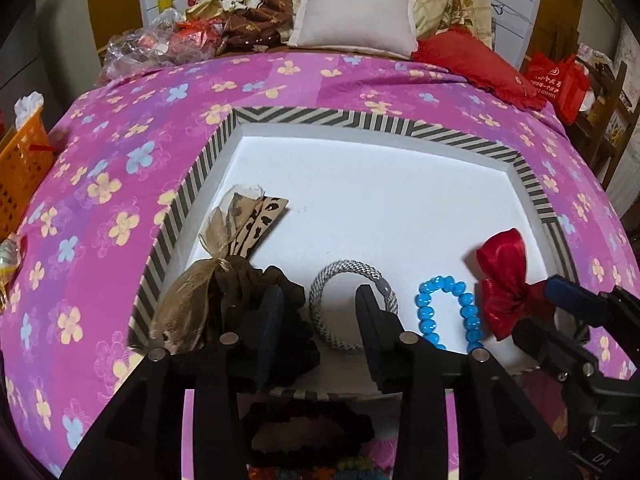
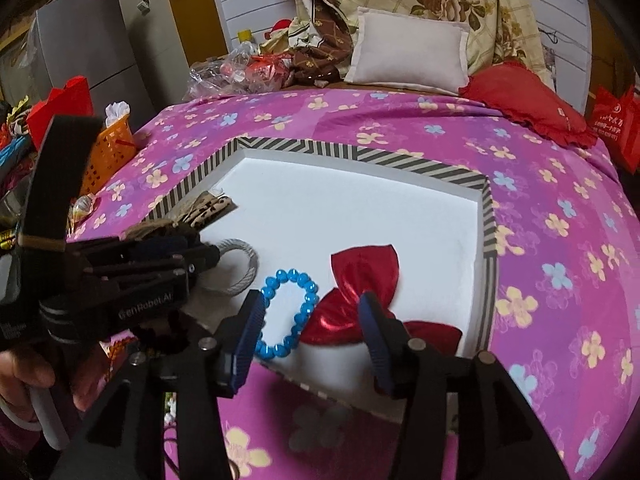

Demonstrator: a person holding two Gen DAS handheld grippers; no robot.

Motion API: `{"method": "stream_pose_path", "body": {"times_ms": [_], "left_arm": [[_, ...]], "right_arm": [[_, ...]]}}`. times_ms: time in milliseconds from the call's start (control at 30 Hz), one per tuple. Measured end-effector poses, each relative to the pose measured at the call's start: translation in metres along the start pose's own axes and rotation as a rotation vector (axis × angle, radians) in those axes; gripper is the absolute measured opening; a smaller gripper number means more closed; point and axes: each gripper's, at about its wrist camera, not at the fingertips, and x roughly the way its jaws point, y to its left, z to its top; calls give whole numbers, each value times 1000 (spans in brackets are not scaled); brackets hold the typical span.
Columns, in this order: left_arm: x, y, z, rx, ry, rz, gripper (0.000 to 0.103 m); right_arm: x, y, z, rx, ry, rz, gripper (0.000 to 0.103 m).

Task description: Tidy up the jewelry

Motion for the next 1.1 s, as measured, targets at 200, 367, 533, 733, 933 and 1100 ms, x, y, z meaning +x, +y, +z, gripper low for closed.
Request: {"method": "stream_pose_path", "body": {"times_ms": [200, 367, 533, 733, 933, 1100], "left_arm": [[-32, 0, -4, 9, -68, 5, 37], [-65, 4, -14, 1, -129, 21, 37], [-88, 10, -32, -11, -168, 47, 37], [-105, 12, -62, 10, -172, 77, 37], [-118, 20, -90, 8, -171, 99, 37], [-125, 28, -108, -28, -162, 110, 37]], "right_arm": [[-24, 3, -7, 8, -32, -6, 64], [-45, 11, -19, 4, -47, -4, 68], [-61, 19, -32, -4, -50, 1, 72], [-77, 27, -49, -7, -47, 0, 74], [-84, 34, -67, -23, -27, -6, 75], [-87, 37, -77, -19, -10, -8, 75]]}}
